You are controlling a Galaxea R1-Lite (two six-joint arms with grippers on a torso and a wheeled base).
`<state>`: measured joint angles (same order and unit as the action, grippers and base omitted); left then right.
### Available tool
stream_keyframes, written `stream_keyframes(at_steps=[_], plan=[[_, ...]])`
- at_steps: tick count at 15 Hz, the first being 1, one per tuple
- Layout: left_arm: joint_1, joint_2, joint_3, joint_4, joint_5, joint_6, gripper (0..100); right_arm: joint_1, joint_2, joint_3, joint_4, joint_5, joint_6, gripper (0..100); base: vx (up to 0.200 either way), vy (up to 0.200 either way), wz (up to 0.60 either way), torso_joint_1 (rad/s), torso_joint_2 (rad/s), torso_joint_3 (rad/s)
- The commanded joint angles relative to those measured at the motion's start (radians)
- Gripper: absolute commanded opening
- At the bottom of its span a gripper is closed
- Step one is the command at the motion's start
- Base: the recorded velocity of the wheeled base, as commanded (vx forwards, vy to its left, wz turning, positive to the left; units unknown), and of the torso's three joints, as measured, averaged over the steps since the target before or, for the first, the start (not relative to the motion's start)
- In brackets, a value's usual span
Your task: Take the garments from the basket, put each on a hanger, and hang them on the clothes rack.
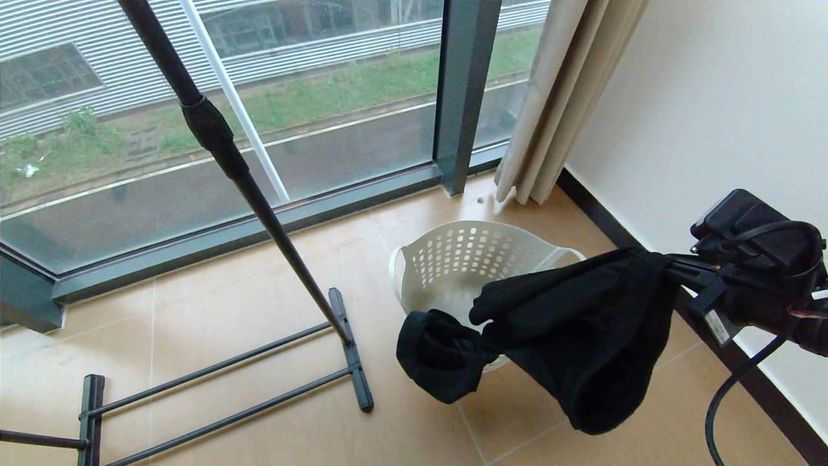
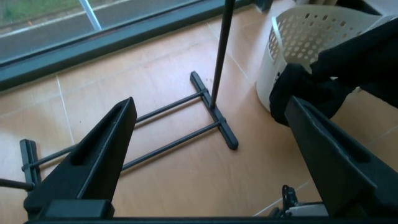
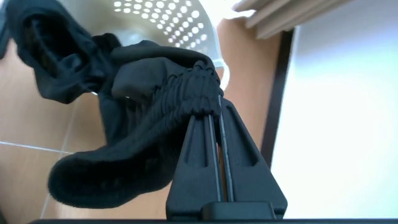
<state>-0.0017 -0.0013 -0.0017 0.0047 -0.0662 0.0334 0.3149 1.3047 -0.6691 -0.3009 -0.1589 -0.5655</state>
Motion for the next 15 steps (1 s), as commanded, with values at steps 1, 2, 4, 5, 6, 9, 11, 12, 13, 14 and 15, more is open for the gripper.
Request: stream_keyframes(at_steps=[1, 2, 4, 5, 6, 9, 11, 12, 13, 14, 15], plan=[[0.000, 0.001, 0.000, 0.000, 0.000, 0.000, 100, -0.016, 0.005, -0.001, -0.001, 0.001, 0.001, 0, 0.000, 0.000, 0.00, 0.002, 0.00, 0.203], [0.000, 0.001, 0.000, 0.000, 0.000, 0.000, 100, -0.016, 0.005, -0.001, -0.003, 0.001, -0.001, 0, 0.000, 0.000, 0.00, -0.002, 0.00, 0.193], [0.000, 0.001, 0.000, 0.000, 0.000, 0.000, 100, -0.016, 0.005, -0.007, -0.001, 0.002, 0.001, 0, 0.000, 0.000, 0.00, 0.000, 0.00, 0.203], [0.000, 0.001, 0.000, 0.000, 0.000, 0.000, 100, -0.016, 0.010, -0.007, -0.001, 0.001, 0.001, 0, 0.000, 0.000, 0.00, -0.002, 0.00, 0.212], [0.000, 0.001, 0.000, 0.000, 0.000, 0.000, 100, -0.016, 0.018, -0.007, -0.001, 0.001, 0.001, 0, 0.000, 0.000, 0.00, 0.002, 0.00, 0.227], [0.000, 0.001, 0.000, 0.000, 0.000, 0.000, 100, -0.017, 0.028, -0.007, -0.001, 0.001, 0.001, 0, 0.000, 0.000, 0.00, 0.011, -0.04, 0.162], [0.000, 0.001, 0.000, 0.000, 0.000, 0.000, 100, -0.017, 0.028, -0.006, -0.001, 0.001, 0.001, 0, 0.000, 0.000, 0.00, 0.080, -0.32, -0.078], [0.000, 0.001, 0.000, 0.000, 0.000, 0.000, 100, -0.017, 0.028, -0.007, -0.001, 0.001, 0.001, 0, 0.000, 0.000, 0.00, 0.105, -0.41, -0.227], [0.000, 0.001, 0.000, 0.000, 0.000, 0.000, 100, -0.016, 0.030, -0.007, -0.001, 0.001, 0.001, 0, 0.000, 0.000, 0.00, 0.134, -0.44, -0.276], [0.000, 0.001, 0.000, 0.000, 0.000, 0.000, 100, -0.017, 0.028, -0.004, -0.001, 0.001, 0.001, 0, 0.000, 0.000, 0.00, 0.139, -0.46, -0.300], [0.000, 0.001, 0.000, 0.000, 0.000, 0.000, 100, -0.017, 0.028, -0.004, -0.001, 0.001, 0.001, 0, 0.000, 0.000, 0.00, 0.139, -0.46, -0.315]])
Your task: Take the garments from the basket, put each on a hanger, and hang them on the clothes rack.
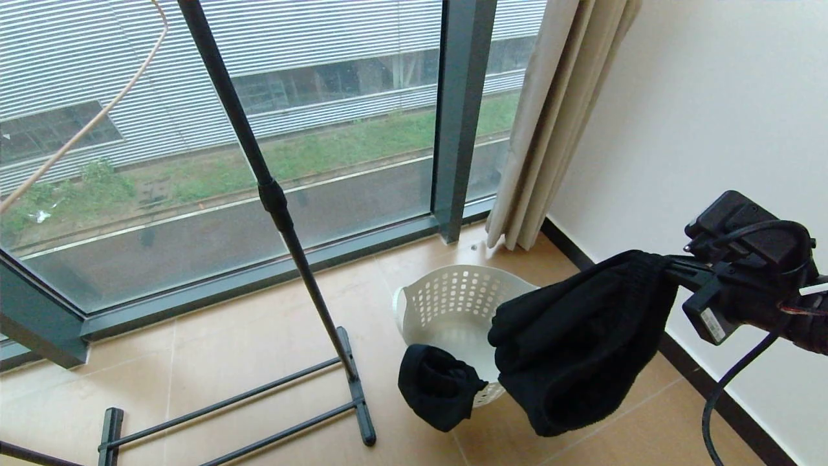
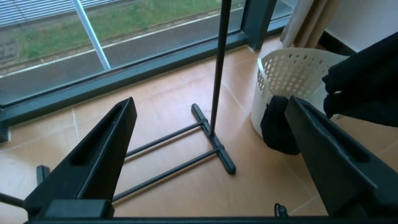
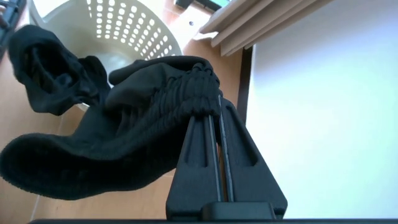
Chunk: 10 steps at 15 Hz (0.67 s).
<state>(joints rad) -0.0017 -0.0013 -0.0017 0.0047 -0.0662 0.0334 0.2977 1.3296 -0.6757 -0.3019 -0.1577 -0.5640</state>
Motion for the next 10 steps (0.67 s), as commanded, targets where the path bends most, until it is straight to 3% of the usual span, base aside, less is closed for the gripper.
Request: stream_keyframes(at_steps=[1, 10], plan=[[0.000, 0.001, 0.000, 0.000, 0.000, 0.000, 100, 0.001, 0.003, 0.002, 0.000, 0.000, 0.000, 0, 0.000, 0.000, 0.00, 0.149, -0.47, -0.310], [0.000, 0.001, 0.000, 0.000, 0.000, 0.000, 100, 0.001, -0.001, 0.015, -0.002, 0.000, -0.004, 0, 0.000, 0.000, 0.00, 0.188, -0.51, -0.320]])
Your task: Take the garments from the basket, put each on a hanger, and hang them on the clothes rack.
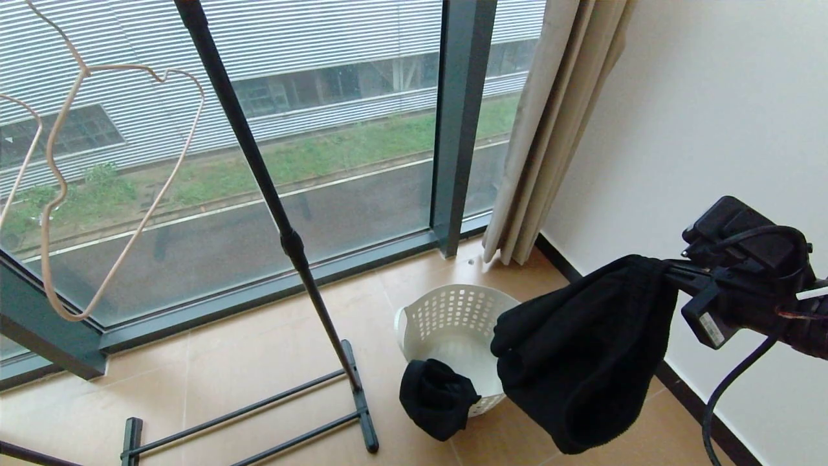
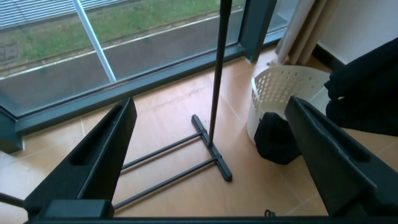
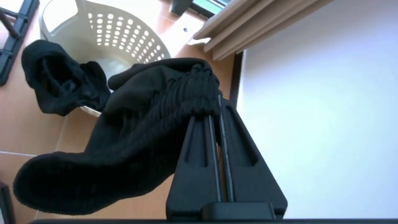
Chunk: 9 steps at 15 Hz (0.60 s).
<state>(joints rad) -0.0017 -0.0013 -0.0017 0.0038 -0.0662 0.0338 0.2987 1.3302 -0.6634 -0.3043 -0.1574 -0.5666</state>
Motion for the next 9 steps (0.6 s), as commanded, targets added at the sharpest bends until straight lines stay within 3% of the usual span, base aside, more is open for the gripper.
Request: stream_keyframes(at_steps=[1, 9], plan=[[0.000, 0.001, 0.000, 0.001, 0.000, 0.000, 100, 0.000, -0.002, 0.002, 0.001, 0.001, -0.001, 0, 0.000, 0.000, 0.00, 0.129, -0.30, -0.095], [0.000, 0.001, 0.000, 0.001, 0.000, 0.000, 100, 0.000, 0.035, -0.016, -0.050, 0.001, 0.004, 0, 0.000, 0.000, 0.00, 0.018, -0.04, 0.058]])
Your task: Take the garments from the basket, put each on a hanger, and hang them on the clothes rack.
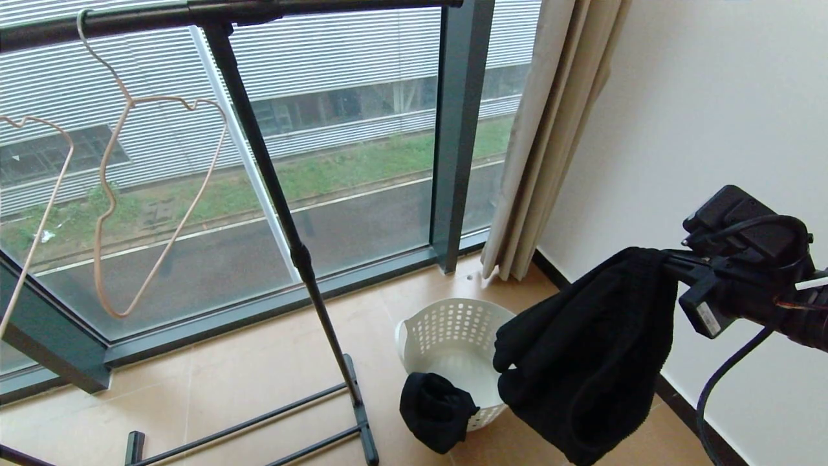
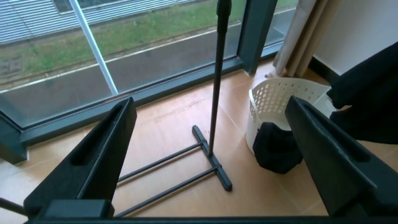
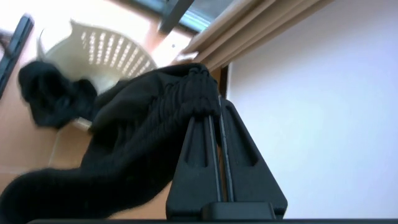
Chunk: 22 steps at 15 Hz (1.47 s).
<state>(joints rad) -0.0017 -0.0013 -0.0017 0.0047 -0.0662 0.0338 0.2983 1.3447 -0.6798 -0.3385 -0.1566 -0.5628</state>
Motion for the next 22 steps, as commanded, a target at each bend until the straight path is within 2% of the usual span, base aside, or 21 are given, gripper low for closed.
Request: stream_keyframes(at_steps=[1, 5, 12, 22], plan=[[0.000, 0.001, 0.000, 0.000, 0.000, 0.000, 100, 0.001, 0.028, 0.006, -0.037, 0.000, 0.000, 0, 0.000, 0.000, 0.00, 0.002, 0.01, 0.085], [0.000, 0.001, 0.000, 0.000, 0.000, 0.000, 100, -0.001, 0.031, 0.014, -0.050, -0.001, -0.002, 0, 0.000, 0.000, 0.00, 0.079, -0.16, 0.074], [0.000, 0.001, 0.000, 0.000, 0.000, 0.000, 100, -0.001, 0.030, 0.020, -0.050, -0.001, -0.002, 0, 0.000, 0.000, 0.00, 0.234, -0.55, -0.117], [0.000, 0.001, 0.000, 0.000, 0.000, 0.000, 100, -0.001, 0.024, 0.032, -0.051, -0.001, -0.002, 0, 0.000, 0.000, 0.00, 0.027, -0.06, -0.020]])
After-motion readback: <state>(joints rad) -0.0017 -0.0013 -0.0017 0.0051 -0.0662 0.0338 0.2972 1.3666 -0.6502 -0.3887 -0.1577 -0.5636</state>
